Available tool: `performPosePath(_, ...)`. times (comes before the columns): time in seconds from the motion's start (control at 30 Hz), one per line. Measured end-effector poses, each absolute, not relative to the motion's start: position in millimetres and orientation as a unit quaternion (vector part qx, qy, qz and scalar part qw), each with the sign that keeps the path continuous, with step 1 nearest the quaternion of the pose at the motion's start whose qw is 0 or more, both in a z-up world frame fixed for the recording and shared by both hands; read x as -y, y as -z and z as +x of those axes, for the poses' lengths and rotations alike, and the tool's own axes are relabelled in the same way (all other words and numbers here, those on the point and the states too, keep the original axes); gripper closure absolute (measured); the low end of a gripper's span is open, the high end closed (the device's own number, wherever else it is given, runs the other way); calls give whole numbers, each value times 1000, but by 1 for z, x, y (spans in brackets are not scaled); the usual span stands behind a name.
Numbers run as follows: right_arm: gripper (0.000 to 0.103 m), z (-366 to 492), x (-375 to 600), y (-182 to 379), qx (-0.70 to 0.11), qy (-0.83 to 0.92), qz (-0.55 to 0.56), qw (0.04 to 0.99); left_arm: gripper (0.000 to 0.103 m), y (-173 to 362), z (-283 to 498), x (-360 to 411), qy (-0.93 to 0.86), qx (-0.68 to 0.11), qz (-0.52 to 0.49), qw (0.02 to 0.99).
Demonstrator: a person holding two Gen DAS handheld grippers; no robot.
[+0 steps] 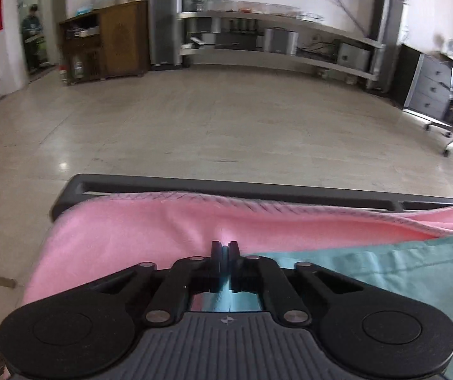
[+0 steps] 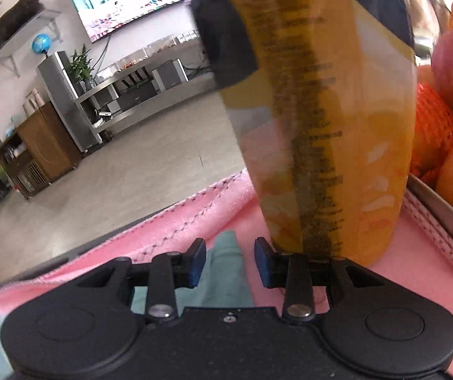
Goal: Fold clothes
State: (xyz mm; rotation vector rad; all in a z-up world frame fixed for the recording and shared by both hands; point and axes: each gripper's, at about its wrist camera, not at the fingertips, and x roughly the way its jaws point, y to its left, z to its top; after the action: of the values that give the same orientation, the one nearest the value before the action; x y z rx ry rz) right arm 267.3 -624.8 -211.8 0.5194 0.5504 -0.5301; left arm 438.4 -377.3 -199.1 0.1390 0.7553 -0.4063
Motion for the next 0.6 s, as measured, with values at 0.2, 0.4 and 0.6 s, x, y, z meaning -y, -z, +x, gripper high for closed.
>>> performPosePath(0.2,97,254,619,192,-245,236,229,912,102,180,419,371,185,-337,77,920)
performPosePath(0.4,97,219,599,139,-213,219,221,926,102,132,388,366,184,-298,71,934)
performPosePath(0.6,97,161,588,87,-200,213,238,926,102,84,328,343,187,-265,75,943)
